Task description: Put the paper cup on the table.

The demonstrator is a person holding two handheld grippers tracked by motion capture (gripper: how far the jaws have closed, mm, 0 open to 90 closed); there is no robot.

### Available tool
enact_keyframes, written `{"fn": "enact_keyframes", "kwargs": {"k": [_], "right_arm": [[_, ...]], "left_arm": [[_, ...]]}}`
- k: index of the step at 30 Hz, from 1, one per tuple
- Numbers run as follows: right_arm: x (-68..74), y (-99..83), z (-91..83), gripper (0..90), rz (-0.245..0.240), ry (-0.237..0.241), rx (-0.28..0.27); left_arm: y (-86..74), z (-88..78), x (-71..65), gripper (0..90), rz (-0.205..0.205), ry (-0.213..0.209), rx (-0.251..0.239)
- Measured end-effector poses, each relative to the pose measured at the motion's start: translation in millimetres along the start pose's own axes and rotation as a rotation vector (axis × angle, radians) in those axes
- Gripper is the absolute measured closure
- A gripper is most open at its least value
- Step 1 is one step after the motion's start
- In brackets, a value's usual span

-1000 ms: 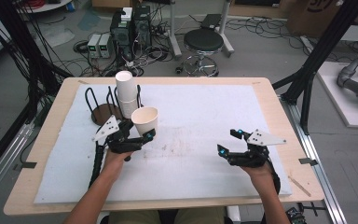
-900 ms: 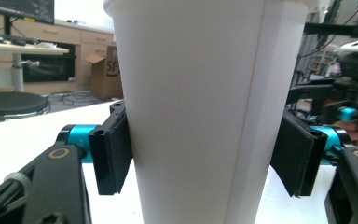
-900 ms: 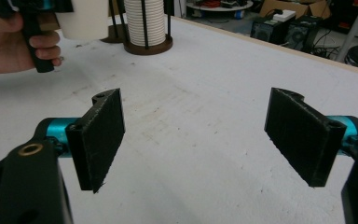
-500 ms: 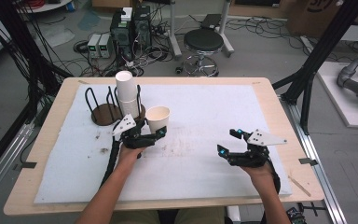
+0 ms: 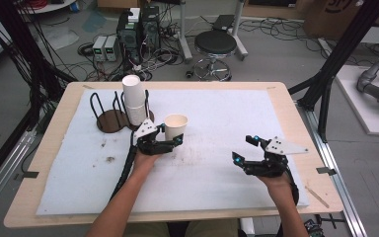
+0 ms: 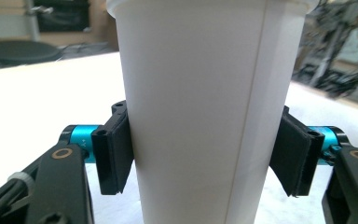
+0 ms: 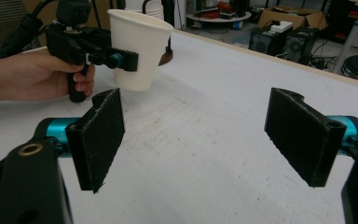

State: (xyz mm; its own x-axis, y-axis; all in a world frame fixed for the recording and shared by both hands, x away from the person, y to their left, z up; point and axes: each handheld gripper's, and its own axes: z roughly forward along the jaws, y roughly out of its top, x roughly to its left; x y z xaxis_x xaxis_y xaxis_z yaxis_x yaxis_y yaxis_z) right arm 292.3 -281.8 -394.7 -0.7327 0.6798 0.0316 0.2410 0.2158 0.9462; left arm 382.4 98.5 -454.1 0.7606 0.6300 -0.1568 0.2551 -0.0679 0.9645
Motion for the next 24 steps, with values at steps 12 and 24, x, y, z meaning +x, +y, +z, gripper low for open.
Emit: {"fn": "enact_keyframes", "kwargs": {"k": [12,24], "right_arm": [[-0.3,0.3,-5.1,20.4,0.004,-0.006,-0.006],[1.9,1.0,-5.0,20.4,0.005,-0.004,-0.001]], "left_arm": [[5.3,16.3,-12.8,31.4,0.095,0.078,0.227],[0.0,-0.4,-15.5,31.5,0.138,0.082,0.253]]}}
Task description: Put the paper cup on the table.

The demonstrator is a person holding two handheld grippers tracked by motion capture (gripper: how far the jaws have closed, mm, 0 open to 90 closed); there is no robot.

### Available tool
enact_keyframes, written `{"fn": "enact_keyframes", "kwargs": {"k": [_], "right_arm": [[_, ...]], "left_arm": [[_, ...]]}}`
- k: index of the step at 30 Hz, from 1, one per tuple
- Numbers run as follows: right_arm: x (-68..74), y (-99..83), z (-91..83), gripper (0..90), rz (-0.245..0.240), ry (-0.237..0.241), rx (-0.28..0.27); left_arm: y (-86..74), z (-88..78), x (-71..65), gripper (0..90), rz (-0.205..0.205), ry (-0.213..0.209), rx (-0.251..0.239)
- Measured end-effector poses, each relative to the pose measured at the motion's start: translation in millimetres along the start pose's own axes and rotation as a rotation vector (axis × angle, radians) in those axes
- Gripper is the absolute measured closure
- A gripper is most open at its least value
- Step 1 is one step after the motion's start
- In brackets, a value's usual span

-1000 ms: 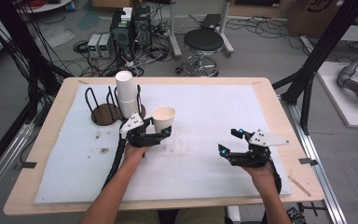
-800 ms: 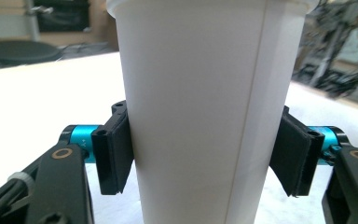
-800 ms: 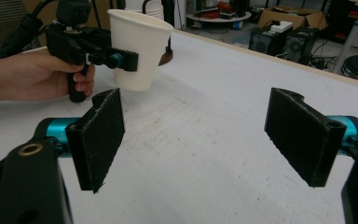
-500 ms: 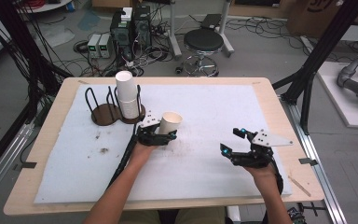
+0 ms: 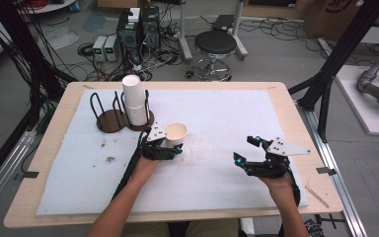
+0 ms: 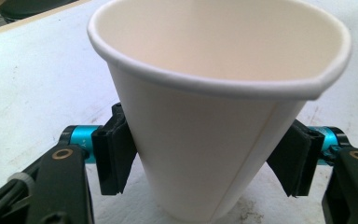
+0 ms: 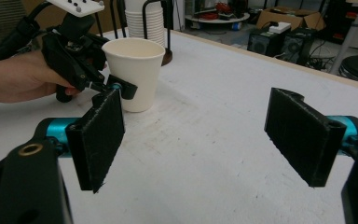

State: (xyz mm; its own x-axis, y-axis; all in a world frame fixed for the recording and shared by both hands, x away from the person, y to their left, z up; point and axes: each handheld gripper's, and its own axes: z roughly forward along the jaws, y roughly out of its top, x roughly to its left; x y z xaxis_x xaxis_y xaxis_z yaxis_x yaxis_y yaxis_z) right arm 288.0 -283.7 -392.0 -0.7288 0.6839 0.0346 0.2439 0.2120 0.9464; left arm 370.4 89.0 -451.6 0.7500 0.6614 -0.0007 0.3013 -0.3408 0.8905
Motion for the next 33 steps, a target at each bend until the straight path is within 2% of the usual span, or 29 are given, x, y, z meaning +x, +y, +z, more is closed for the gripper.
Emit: {"fn": "enact_keyframes", "kwargs": {"k": [7,12,15,18,22,27,33], "right_arm": [[-1.4,-0.7,0.5,20.4,0.006,0.003,0.003],[-0.6,-0.1,1.3,20.4,0.004,0.005,0.005],[-1.0,-0.8,1.4,20.4,-0.004,-0.005,0.013],[-2.5,-2.4,1.4,20.4,0.001,-0.007,0.019],[-3.1,-2.9,1.0,20.4,0.006,-0.009,0.023],[-4.4,-3.6,0.4,20.4,0.005,-0.013,0.023],[-6.1,-6.5,-2.0,20.4,0.006,-0.03,0.035]], "left_arm": [[-2.4,-4.3,0.2,30.7,-0.033,0.005,0.03],[-2.6,-5.3,-0.9,29.5,-0.016,0.009,0.035],[-3.9,-8.5,-1.1,27.5,-0.034,-0.013,0.003],[-6.2,-13.1,0.1,18.5,-0.068,-0.028,-0.011],[-9.3,-24.2,0.8,18.4,-0.084,-0.065,-0.041],[-11.1,-44.0,1.3,18.5,-0.062,-0.077,-0.079],[-11.3,-74.3,6.9,18.4,-0.067,-0.095,-0.139]]}}
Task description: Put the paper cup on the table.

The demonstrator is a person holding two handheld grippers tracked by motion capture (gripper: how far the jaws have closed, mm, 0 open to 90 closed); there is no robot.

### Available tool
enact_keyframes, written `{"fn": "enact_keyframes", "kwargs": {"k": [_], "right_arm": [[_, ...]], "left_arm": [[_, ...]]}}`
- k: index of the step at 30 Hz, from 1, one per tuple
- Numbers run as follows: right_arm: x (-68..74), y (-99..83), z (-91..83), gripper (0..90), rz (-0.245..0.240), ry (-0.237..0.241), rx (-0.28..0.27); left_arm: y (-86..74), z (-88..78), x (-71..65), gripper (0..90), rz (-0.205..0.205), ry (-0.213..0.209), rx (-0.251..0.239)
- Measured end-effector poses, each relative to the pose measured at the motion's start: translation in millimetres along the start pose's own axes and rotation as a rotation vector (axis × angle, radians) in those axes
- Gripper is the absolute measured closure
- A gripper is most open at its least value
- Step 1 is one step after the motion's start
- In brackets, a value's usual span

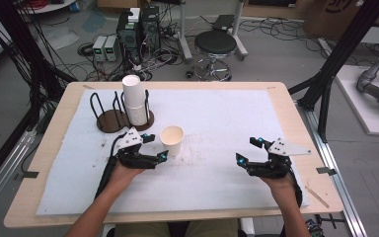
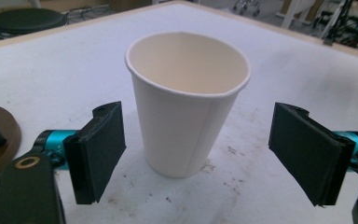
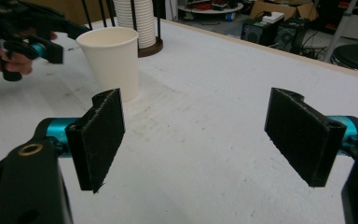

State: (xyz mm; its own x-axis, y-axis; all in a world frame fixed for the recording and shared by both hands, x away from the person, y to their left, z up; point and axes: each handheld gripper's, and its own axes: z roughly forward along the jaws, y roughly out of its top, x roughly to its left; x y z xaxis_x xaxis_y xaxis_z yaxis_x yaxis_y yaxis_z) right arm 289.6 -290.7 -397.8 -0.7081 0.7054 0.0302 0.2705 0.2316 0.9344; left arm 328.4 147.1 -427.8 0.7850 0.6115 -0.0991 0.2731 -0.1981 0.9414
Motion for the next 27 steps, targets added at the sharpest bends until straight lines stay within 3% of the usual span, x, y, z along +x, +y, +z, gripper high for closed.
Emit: {"fn": "enact_keyframes", "kwargs": {"k": [5,13,17,20,27], "right_arm": [[-2.3,-3.6,-3.6,20.4,-0.002,-0.031,0.014],[-2.0,-12.4,-5.2,20.4,-0.015,-0.108,0.105],[-1.4,-14.1,-5.7,20.4,-0.013,-0.111,0.112],[-1.2,-14.6,-6.4,20.4,-0.011,-0.109,0.104],[1.6,-15.3,-12.4,20.4,-0.001,-0.119,0.087]], "left_arm": [[2.7,-26.8,4.8,18.3,-0.007,-0.004,-0.094],[-8.2,-61.6,17.0,18.0,-0.029,0.057,-0.233],[-8.0,-71.4,20.4,18.0,-0.026,0.092,-0.257],[-10.9,-76.9,22.2,18.0,-0.041,0.095,-0.269],[-12.3,-85.3,18.4,18.0,-0.028,0.107,-0.284]]}}
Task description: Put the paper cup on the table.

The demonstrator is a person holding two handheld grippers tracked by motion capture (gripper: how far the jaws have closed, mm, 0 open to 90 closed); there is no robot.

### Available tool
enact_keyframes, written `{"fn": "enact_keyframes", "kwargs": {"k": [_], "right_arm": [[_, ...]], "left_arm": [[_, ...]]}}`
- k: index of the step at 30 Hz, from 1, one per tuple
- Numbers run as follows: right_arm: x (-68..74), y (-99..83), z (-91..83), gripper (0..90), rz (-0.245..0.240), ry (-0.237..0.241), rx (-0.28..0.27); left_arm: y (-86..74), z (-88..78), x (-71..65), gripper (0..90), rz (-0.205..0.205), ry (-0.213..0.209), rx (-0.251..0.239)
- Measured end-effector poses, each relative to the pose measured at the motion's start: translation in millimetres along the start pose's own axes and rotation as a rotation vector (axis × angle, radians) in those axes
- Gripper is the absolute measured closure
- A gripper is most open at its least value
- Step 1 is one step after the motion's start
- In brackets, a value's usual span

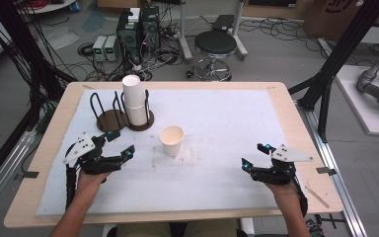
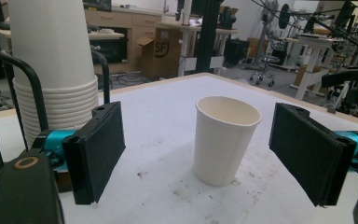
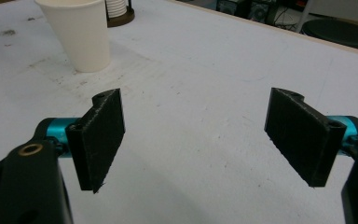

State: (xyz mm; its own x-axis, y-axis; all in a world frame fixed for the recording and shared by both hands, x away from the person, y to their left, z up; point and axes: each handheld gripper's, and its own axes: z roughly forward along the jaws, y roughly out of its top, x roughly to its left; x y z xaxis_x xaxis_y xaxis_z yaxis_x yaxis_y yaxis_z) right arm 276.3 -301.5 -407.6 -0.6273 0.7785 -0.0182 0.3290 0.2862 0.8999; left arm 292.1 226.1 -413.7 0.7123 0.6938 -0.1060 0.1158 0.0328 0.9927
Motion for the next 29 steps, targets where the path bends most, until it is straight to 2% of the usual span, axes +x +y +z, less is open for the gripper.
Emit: {"fn": "enact_keyframes", "kwargs": {"k": [8,14,29], "right_arm": [[2.1,2.6,-0.7,20.4,0.014,-0.001,-0.018],[2.7,3.3,1.0,20.4,0.007,0.006,-0.02],[1.7,2.7,1.2,20.4,0.001,0.001,-0.023]], "left_arm": [[-1.5,-5.2,-5.2,18.0,0.001,-0.004,-0.007],[-3.0,-6.9,-2.0,18.2,-0.012,0.007,-0.014],[-4.7,-8.1,1.7,18.4,-0.013,0.027,-0.014]]}}
